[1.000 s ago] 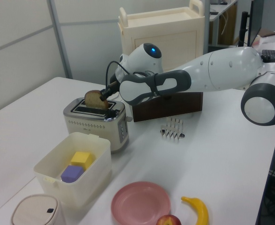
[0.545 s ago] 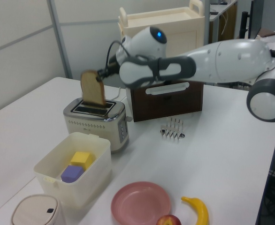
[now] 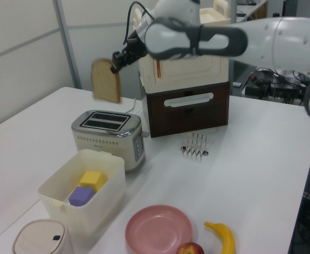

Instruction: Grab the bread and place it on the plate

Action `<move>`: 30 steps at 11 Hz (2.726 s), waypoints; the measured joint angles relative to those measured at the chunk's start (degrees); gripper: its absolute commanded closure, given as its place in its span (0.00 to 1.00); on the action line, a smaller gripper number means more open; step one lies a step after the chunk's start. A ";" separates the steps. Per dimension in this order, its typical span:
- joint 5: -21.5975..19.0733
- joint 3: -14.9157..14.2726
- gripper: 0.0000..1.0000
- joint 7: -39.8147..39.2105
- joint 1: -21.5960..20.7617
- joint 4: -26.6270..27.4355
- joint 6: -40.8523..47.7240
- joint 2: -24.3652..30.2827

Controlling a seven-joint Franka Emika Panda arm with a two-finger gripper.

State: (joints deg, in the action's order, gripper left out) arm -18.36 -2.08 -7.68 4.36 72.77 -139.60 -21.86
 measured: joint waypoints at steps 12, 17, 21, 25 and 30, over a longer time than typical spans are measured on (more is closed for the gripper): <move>1.30 0.67 1.00 -5.34 -8.00 5.12 52.06 3.74; 1.33 0.72 1.00 -5.37 -14.50 8.88 53.68 2.32; 1.34 0.73 0.40 -5.38 -17.51 9.60 53.68 -1.69; 4.00 0.68 0.00 -5.41 -17.50 9.40 53.38 -2.59; 10.37 -0.31 0.00 -6.63 -15.28 6.59 53.18 -2.15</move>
State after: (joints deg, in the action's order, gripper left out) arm -7.99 -2.38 -14.31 -10.92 79.36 -86.42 -24.00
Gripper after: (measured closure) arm 0.000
